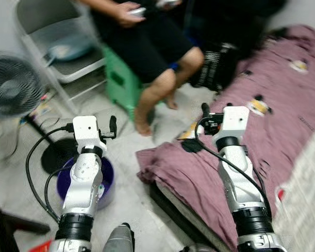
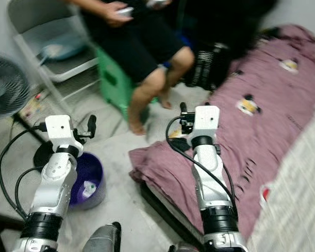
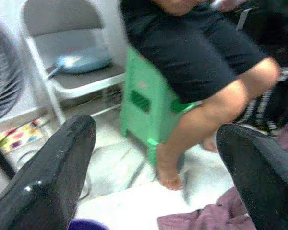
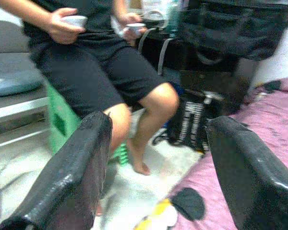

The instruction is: Clean up the room

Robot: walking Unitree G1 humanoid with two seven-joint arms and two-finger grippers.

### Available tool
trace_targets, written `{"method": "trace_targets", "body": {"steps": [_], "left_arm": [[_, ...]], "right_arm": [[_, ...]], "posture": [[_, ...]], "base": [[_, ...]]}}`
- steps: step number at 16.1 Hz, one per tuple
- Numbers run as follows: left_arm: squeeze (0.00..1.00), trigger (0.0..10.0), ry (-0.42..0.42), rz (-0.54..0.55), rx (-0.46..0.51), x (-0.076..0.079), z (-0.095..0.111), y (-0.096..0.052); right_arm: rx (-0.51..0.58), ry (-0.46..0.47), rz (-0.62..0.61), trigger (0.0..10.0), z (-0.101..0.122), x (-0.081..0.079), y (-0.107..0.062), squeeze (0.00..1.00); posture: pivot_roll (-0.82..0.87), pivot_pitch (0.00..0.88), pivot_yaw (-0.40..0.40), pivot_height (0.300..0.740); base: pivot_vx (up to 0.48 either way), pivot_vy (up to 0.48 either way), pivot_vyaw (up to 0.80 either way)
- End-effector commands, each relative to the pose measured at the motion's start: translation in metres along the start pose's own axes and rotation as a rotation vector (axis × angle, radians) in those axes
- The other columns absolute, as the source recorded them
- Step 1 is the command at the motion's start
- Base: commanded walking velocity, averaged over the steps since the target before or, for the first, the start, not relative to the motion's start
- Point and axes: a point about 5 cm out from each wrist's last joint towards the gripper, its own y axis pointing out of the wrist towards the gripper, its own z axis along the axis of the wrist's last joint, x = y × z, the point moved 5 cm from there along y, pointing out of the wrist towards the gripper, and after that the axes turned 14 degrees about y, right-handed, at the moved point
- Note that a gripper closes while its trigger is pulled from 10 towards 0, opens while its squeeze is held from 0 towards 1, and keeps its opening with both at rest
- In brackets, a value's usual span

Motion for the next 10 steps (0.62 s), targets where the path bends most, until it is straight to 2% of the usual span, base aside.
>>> {"method": "trace_targets", "body": {"steps": [1, 6, 10], "left_arm": [[0.0, 10.0, 0.002, 0.015, 0.003, -0.003, 0.003, 0.0], [0.0, 10.0, 0.0, 0.008, 0.002, -0.001, 0.004, 0.0], [0.0, 10.0, -0.001, 0.006, -0.001, -0.001, 0.004, 0.001]], "right_arm": [[-0.01, 0.013, 0.022, 10.0, -0.001, -0.006, 0.002, 0.0], [-0.012, 0.025, 0.064, 10.0, -0.002, -0.016, 0.0, 0.0], [-0.011, 0.025, 0.074, 10.0, -0.001, -0.019, 0.001, 0.0]], "posture": [[-0.02, 0.103, -0.009, 0.74], [-0.02, 0.106, -0.005, 0.74], [-0.02, 0.111, -0.007, 0.74]], "base": [[0.0, 0.0, 0.8], [0.0, 0.0, 0.8], [0.0, 0.0, 0.8]]}}
